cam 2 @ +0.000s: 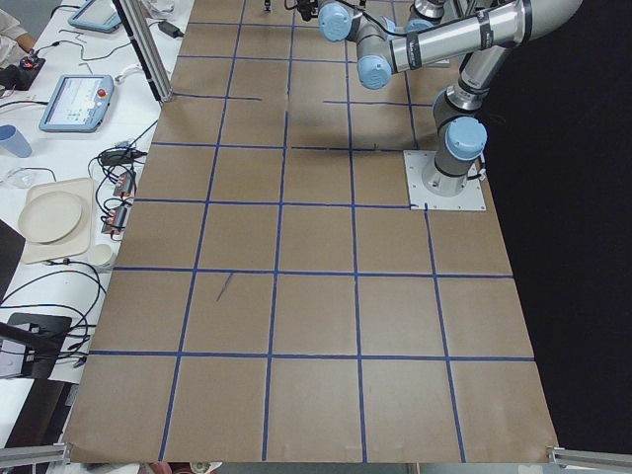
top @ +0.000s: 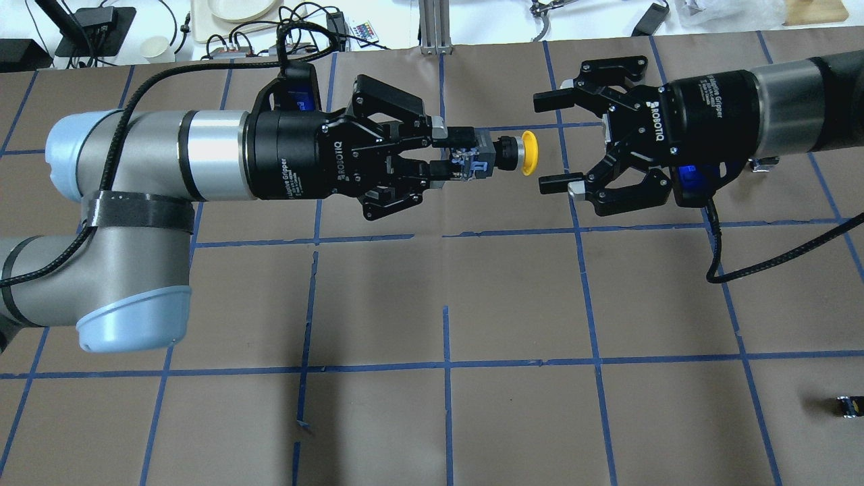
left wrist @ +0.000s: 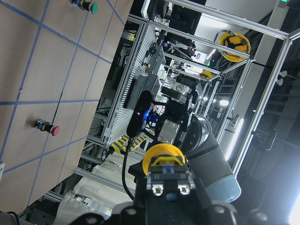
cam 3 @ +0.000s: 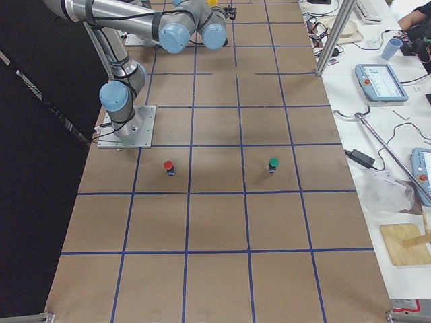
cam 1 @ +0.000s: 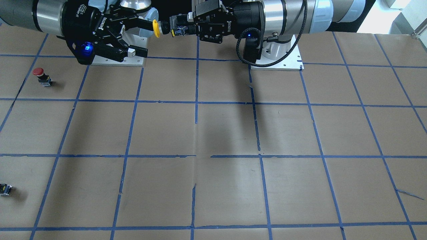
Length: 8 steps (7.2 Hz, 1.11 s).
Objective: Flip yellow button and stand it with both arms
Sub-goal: 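Bring the right gripper to the yellow cap held by the left gripper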
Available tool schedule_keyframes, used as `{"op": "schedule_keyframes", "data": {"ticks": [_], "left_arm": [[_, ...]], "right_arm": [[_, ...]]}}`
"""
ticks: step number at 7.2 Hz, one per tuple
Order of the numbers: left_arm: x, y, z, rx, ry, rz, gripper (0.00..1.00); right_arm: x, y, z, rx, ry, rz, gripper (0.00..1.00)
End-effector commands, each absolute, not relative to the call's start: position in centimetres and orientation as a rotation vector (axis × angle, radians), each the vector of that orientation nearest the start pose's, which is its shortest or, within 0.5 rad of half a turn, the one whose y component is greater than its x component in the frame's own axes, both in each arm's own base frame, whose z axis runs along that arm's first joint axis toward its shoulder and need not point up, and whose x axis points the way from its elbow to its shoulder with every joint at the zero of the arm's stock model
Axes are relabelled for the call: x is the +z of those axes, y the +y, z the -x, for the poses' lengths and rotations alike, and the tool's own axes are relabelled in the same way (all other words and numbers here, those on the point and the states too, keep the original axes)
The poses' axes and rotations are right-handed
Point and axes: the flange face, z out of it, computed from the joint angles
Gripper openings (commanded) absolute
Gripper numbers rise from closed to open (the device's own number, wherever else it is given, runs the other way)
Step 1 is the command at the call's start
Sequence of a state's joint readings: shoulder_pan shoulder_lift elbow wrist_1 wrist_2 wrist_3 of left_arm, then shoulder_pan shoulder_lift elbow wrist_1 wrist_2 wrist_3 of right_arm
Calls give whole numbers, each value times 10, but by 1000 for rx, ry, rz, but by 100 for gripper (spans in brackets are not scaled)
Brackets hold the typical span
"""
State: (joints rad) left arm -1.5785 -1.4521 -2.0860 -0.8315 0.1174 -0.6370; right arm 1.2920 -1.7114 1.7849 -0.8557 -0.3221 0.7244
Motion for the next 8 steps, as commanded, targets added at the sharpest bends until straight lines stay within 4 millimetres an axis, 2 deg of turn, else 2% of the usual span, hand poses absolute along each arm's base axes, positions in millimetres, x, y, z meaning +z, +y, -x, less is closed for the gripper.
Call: {"op": "schedule_keyframes", "data": {"ticks": [1, 8], "left_arm": [[452, -404, 235, -160, -1667, -242, 12], [452, -405, 234, -162, -1665, -247, 12]], "right_arm": [[472, -417, -121, 1039, 1353, -1367, 100], [469, -404, -128, 1126, 1315, -1405, 100]]}}
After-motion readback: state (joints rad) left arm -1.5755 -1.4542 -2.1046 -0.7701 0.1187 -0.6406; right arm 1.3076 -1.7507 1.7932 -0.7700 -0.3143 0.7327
